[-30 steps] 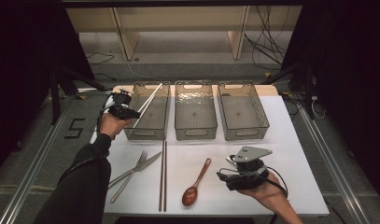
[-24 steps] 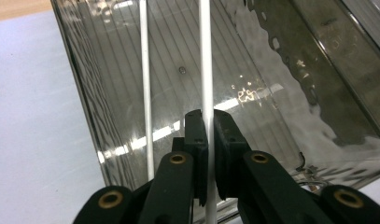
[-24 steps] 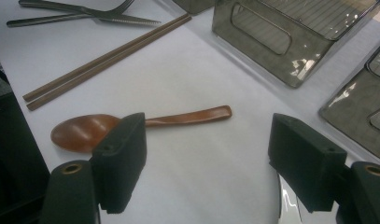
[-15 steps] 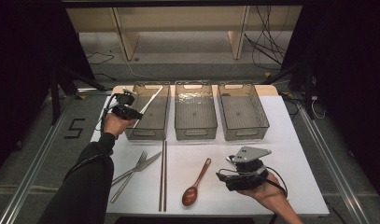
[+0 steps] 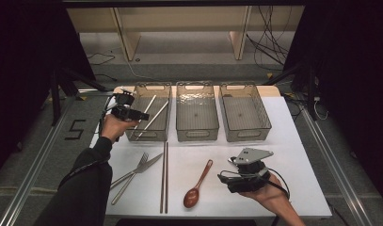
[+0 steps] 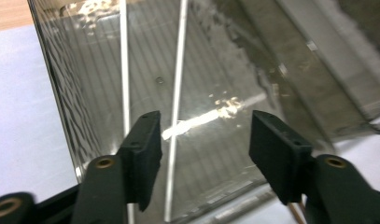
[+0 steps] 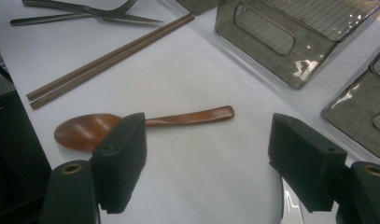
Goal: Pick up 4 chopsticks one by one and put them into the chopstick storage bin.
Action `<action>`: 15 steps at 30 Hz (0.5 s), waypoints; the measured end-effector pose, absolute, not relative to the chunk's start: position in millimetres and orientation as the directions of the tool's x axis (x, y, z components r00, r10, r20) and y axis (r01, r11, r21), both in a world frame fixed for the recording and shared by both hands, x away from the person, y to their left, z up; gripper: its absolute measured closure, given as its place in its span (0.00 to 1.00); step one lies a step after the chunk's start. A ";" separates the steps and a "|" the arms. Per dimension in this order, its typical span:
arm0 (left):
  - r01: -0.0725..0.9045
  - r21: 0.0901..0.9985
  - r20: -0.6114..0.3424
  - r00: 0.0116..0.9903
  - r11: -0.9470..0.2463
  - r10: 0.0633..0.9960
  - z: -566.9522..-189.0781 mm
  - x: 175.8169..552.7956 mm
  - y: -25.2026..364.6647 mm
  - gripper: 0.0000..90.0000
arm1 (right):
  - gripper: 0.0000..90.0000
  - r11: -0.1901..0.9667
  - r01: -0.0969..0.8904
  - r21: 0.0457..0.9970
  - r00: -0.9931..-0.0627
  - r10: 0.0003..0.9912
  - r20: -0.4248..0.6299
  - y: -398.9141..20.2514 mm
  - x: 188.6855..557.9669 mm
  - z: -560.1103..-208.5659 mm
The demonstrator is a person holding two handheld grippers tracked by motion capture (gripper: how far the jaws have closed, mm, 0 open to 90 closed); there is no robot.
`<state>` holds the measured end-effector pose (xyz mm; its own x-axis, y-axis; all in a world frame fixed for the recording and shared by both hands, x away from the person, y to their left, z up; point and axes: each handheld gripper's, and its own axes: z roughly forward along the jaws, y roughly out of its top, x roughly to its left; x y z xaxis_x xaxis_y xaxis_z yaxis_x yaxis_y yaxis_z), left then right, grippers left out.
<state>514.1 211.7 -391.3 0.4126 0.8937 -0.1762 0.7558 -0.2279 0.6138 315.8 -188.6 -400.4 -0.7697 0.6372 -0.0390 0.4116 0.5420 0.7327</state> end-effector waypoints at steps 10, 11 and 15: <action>0.739 0.624 -0.221 0.479 -0.255 0.849 -382.5 459.3 202.7 0.31 | 0.32 0.542 0.414 0.731 -0.768 0.639 -0.039 -187.8 315.4 -400.1; 0.738 0.622 -0.221 0.487 -0.262 0.845 -382.8 452.7 200.2 0.31 | 0.32 0.541 0.415 0.731 -0.768 0.640 -0.038 -187.6 315.5 -400.2; 0.737 0.602 -0.198 0.510 -0.307 0.837 -384.7 432.0 187.6 0.29 | 0.32 0.544 0.411 0.732 -0.770 0.637 -0.041 -186.5 315.3 -399.8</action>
<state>432.0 187.6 -384.7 0.5102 0.8370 -0.1979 0.7370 -0.3068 0.6023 315.3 -186.5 -399.8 -0.7696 0.6373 -0.0410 0.4113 0.5437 0.7316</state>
